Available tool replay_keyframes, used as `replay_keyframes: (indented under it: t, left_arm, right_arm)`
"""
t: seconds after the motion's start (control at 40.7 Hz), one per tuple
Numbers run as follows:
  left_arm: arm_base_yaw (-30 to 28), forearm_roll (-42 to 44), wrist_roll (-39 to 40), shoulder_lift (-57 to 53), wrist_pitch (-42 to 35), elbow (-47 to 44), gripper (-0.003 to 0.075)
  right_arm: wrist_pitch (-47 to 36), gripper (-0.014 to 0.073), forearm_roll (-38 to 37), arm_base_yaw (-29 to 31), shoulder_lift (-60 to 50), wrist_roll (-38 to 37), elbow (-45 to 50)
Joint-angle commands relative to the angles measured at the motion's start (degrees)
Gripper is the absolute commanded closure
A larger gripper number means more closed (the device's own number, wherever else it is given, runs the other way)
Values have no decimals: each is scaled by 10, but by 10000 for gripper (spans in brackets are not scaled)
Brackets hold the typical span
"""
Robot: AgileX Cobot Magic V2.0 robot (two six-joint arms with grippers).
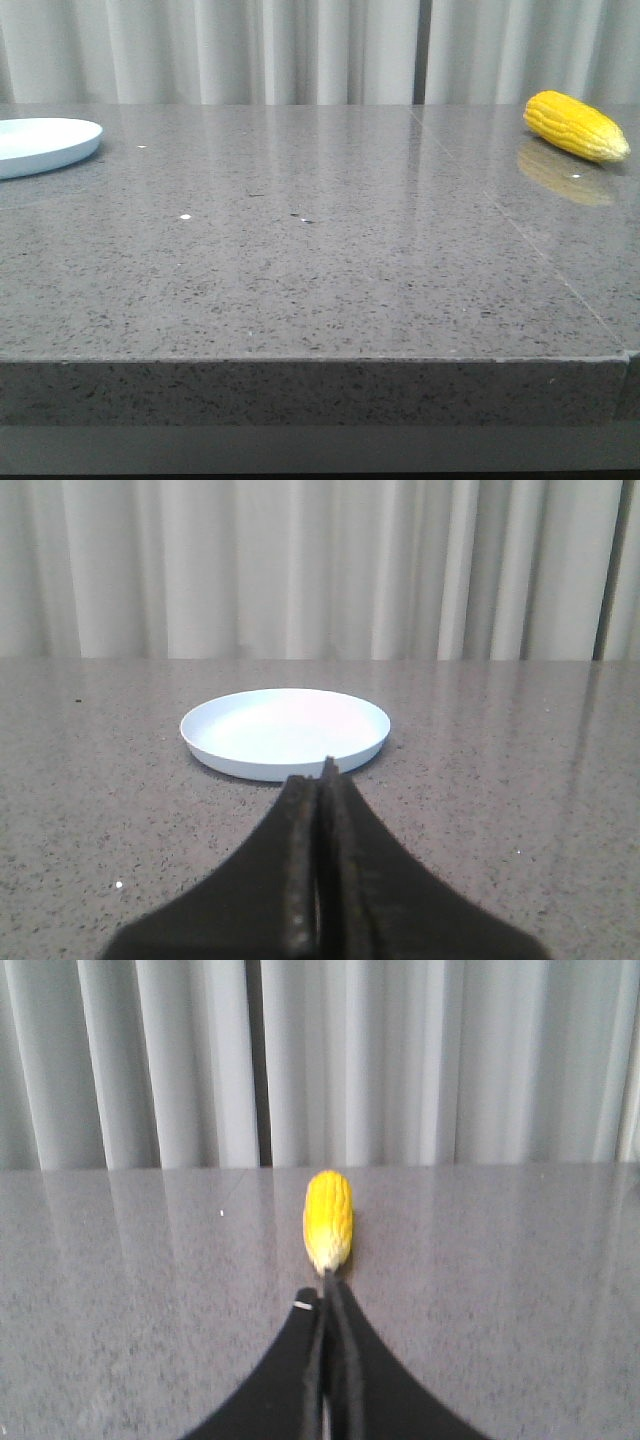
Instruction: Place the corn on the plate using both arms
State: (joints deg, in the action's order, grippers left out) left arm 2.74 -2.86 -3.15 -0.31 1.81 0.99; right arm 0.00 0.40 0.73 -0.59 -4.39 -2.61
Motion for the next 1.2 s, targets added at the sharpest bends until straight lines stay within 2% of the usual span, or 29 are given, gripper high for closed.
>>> replay_keyframes:
  t: [0.0, 0.221, 0.368, 0.54, 0.663, 0.884, 1.179]
  left_arm:
    - [5, -4, 5, -6, -23, 64, 741]
    - [5, -4, 5, 66, 47, 218, 741]
    - [5, -4, 5, 142, 124, 334, 741]
    - [5, 0, 5, 222, 211, 425, 741]
    - [5, 0, 5, 264, 231, 433, 741]
    - [5, -5, 5, 310, 277, 432, 741]
    - [5, -6, 5, 356, 280, 429, 740]
  right_arm:
    - [-13, 661, -4, 0, -7, 7, -62]
    - [22, 661, -4, 0, 55, 15, -182]
    - [54, 661, -4, 0, 119, 15, -265]
    - [138, 661, -4, 0, 195, 15, -347]
    - [195, 661, -4, 0, 245, 15, -371]
    - [251, 661, -4, 0, 317, 15, -368]
    - [273, 659, -4, 0, 391, 15, -367]
